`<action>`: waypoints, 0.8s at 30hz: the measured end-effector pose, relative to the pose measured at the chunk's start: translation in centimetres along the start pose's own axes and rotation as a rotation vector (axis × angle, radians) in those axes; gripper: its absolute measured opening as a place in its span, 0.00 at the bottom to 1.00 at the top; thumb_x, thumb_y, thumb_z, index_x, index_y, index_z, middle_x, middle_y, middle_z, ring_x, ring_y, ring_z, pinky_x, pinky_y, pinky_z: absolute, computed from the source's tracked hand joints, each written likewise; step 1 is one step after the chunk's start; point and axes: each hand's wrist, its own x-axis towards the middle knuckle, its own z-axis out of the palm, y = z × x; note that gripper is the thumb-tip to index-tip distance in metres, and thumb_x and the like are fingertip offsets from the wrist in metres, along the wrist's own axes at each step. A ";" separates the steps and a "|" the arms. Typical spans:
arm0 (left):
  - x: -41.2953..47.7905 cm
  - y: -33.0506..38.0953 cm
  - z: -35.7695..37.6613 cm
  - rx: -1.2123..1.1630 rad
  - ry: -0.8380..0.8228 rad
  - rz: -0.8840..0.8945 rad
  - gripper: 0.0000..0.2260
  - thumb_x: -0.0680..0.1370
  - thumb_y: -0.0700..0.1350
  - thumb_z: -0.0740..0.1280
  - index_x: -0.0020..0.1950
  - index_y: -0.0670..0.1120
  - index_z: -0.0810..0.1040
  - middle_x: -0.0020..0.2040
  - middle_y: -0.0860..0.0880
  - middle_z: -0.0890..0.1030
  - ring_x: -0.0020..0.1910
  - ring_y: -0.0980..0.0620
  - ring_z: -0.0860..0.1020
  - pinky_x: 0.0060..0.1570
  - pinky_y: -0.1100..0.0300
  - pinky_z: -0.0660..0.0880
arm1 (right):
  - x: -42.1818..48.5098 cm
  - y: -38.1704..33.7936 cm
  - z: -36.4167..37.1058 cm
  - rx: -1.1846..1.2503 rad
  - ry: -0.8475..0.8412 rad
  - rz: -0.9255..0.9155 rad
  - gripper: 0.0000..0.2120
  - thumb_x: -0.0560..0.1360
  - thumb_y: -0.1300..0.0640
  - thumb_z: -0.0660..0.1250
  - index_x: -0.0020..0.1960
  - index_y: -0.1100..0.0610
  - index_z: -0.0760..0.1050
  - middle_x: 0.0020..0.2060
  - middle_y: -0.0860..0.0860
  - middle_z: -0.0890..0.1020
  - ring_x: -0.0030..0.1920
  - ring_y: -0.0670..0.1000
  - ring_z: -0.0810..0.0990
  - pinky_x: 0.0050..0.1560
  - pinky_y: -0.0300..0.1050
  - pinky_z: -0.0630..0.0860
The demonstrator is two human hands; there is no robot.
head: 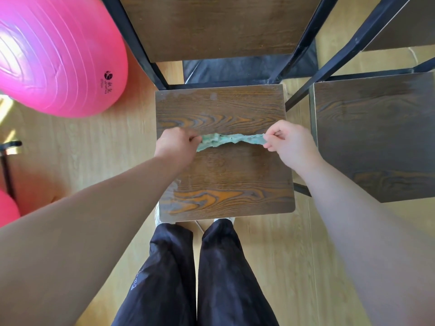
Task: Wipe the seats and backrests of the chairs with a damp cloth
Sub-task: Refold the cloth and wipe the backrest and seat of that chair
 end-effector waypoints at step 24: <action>0.7 -1.0 -1.8 -0.021 -0.141 -0.078 0.11 0.78 0.48 0.65 0.49 0.43 0.84 0.45 0.44 0.84 0.34 0.49 0.75 0.34 0.57 0.76 | 1.6 -2.7 0.6 -0.472 -0.323 -0.103 0.04 0.80 0.56 0.65 0.49 0.52 0.79 0.45 0.49 0.81 0.43 0.48 0.79 0.40 0.41 0.76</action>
